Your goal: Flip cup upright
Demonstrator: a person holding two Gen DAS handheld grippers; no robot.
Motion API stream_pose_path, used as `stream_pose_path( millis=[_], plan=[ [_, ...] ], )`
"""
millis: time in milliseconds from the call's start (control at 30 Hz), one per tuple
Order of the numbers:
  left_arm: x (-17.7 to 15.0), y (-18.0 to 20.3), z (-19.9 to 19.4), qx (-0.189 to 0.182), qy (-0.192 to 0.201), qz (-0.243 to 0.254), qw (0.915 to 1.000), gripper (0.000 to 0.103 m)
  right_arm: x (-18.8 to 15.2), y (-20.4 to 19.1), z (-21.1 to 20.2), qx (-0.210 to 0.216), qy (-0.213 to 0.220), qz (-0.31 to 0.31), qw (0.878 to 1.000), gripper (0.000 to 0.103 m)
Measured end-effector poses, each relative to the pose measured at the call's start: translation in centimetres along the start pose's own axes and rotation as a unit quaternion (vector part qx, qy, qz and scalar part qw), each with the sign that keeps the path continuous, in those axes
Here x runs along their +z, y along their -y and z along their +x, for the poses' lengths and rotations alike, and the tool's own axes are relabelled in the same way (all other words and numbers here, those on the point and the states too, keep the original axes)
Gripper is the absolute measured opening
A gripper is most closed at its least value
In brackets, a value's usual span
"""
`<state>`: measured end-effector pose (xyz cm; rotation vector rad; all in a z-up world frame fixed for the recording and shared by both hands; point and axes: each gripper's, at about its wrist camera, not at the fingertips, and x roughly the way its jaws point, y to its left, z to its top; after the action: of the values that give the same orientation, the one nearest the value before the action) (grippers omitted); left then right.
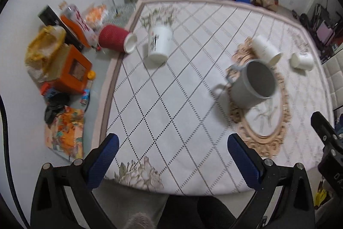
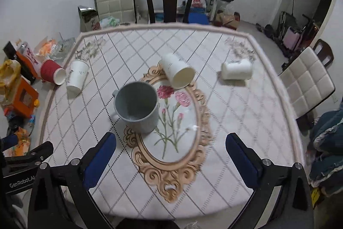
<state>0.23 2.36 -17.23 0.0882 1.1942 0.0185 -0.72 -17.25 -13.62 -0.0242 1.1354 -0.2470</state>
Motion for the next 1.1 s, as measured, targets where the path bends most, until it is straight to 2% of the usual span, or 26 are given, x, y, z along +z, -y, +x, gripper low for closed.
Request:
stream_pose_path(
  millis=[200, 400, 700, 1100],
  plan=[
    [-1.7, 0.8, -8.9, 0.001, 0.060, -0.011, 0.9981, 0.103, 0.2, 2.5, -8.8, 0.008, 0.036, -0.002, 0.999, 0.103],
    [-3.3, 0.9, -15.1, -0.002, 0.091, -0.033, 0.9953, 0.103, -0.1, 4.6, -16.7, 0.017, 0.065, -0.008, 0.998, 0.103],
    [-4.4, 0.7, -19.6, -0.010, 0.107, -0.032, 0.9937, 0.103, -0.4, 5.8, -23.8, 0.018, 0.091, -0.006, 0.996, 0.103],
    [-4.3, -0.4, -22.2, -0.002, 0.122, -0.030, 0.9921, 0.103, 0.3, 4.9, -27.7, 0.010, 0.104, 0.008, 0.994, 0.103]
  ],
)
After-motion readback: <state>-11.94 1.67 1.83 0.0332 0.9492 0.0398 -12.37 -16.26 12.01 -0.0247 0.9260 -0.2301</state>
